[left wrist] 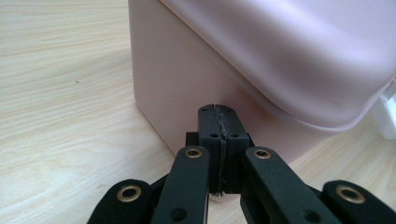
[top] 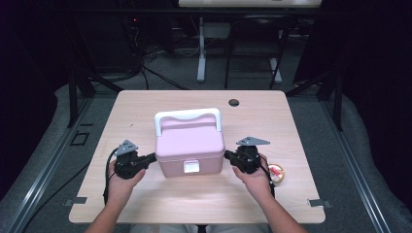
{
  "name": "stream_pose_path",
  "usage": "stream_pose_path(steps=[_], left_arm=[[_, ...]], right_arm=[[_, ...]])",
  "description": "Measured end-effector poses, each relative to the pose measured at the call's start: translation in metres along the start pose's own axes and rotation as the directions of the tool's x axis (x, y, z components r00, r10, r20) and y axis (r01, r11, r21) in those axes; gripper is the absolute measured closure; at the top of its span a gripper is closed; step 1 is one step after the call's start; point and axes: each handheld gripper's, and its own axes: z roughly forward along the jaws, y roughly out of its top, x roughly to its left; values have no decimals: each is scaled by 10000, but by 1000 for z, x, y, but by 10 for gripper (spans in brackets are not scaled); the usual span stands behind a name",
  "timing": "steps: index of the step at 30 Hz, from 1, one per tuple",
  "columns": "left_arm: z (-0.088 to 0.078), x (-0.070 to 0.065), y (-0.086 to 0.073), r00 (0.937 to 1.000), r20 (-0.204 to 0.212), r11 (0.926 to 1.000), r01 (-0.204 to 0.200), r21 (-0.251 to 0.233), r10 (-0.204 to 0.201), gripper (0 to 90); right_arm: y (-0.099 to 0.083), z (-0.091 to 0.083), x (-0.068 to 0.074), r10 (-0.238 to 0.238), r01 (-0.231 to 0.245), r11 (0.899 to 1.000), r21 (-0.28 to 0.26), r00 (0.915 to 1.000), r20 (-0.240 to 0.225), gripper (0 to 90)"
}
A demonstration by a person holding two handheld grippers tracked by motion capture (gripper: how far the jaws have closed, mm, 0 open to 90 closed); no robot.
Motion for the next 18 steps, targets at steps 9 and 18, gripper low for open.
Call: stream_pose_path(steps=[9,18], left_arm=[[-3,-9,-3,9995,310,9998,16,202,-22,900],[-12,-17,-8,9976,673,9989,-174,440,144,900]], right_arm=[[-11,-18,6,-254,251,9996,101,9994,241,900],[-24,-35,14,-236,235,9994,246,9997,48,900]])
